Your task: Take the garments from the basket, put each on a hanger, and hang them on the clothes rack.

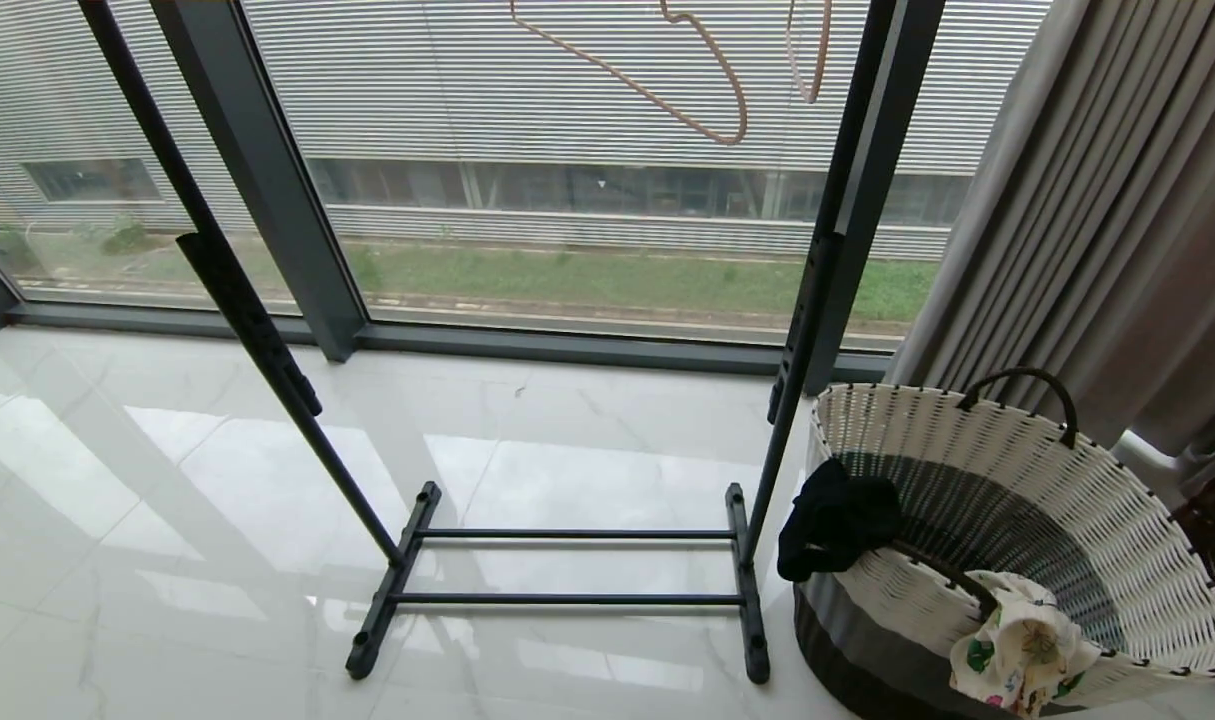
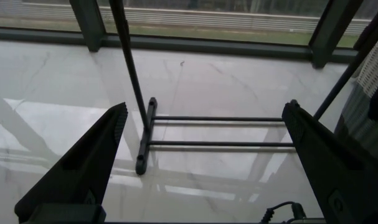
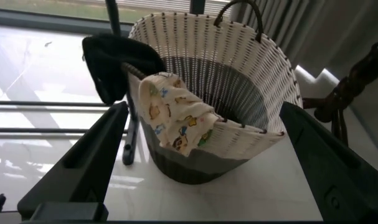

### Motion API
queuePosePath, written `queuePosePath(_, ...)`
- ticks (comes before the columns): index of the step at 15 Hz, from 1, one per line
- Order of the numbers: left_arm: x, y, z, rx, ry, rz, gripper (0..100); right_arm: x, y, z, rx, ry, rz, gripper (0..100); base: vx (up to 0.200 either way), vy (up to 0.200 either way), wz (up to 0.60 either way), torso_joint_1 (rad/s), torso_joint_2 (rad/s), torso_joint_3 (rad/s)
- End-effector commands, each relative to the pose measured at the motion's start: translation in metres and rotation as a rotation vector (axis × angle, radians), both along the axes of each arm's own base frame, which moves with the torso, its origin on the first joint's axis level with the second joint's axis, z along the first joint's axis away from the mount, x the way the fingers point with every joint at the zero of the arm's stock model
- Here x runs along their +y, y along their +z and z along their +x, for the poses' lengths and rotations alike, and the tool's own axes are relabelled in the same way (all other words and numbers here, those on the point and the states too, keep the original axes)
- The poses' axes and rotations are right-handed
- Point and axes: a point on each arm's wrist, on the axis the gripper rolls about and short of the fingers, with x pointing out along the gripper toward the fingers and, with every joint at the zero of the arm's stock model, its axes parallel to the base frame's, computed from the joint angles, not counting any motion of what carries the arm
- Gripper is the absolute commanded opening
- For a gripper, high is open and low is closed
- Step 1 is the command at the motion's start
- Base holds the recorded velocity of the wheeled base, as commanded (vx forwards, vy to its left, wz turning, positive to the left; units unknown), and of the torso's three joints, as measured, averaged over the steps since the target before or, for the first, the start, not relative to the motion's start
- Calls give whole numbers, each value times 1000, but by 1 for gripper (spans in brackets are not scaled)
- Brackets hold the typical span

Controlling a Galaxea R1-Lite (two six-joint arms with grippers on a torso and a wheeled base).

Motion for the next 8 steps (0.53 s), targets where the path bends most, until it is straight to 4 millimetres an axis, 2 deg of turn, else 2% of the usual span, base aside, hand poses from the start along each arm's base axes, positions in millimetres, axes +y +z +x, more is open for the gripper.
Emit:
queuePosePath(1,0,0,0,1,0,0,100,0,0,0,0,1,8,100,200,0,0,2,2,7)
queuePosePath(3,0,0,0,1,0,0,100,0,0,0,2,1,29,100,200,0,0,2,5,5)
queuePosePath(7,0,0,0,1,0,0,100,0,1,0,-7,3,32,100,0,0,0,0,0,0)
queuePosePath(8,0,0,0,1,0,0,100,0,14,-3,-63,19,44,100,0,0,0,0,0,0)
